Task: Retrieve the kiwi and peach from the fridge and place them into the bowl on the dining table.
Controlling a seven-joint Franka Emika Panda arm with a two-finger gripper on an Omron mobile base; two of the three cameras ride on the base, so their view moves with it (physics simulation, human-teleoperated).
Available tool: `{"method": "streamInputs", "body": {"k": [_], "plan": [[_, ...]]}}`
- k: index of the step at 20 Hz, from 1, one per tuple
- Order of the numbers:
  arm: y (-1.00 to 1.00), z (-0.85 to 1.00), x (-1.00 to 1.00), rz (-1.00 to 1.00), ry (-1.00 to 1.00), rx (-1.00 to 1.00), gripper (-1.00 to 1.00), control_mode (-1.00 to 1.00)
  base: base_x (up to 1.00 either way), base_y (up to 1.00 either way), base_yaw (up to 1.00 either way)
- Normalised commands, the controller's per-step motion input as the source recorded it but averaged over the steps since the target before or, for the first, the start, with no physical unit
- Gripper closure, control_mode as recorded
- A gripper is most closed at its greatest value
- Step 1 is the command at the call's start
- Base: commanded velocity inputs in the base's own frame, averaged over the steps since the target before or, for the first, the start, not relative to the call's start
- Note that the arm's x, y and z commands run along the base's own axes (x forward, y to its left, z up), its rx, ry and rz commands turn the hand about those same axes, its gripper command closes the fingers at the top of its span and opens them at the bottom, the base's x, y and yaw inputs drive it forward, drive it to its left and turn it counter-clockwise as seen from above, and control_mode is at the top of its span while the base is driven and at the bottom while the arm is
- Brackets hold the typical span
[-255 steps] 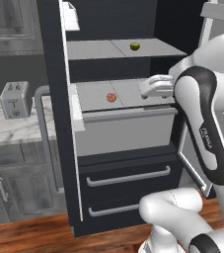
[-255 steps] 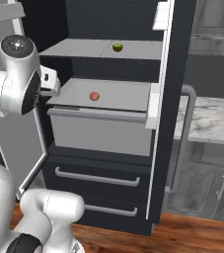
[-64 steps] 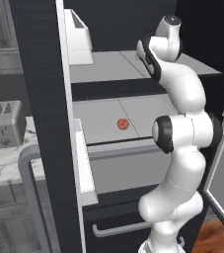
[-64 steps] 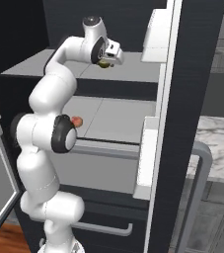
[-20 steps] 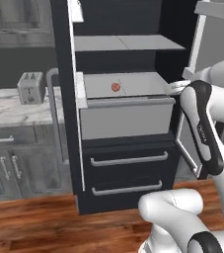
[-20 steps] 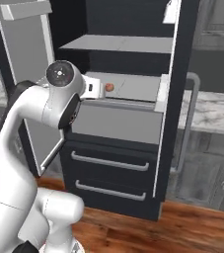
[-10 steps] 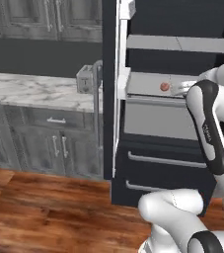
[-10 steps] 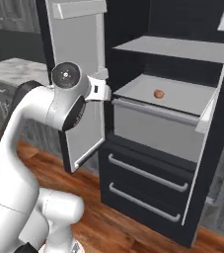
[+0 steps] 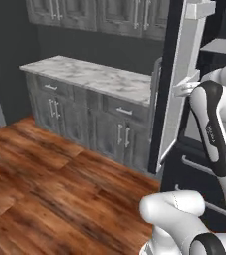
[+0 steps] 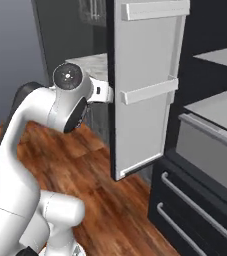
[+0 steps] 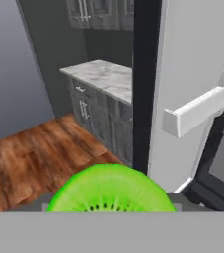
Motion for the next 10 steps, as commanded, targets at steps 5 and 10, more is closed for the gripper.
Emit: {"method": "streamInputs", "body": {"k": [5, 10], "plan": [[0.00, 0.00, 0.00, 0.00, 0.00, 0.00, 1.00, 1.00, -0.12, -0.13, 0.68], [0.00, 0.00, 0.00, 0.00, 0.00, 0.00, 1.00, 1.00, -0.06, -0.08, 0.67]]}}
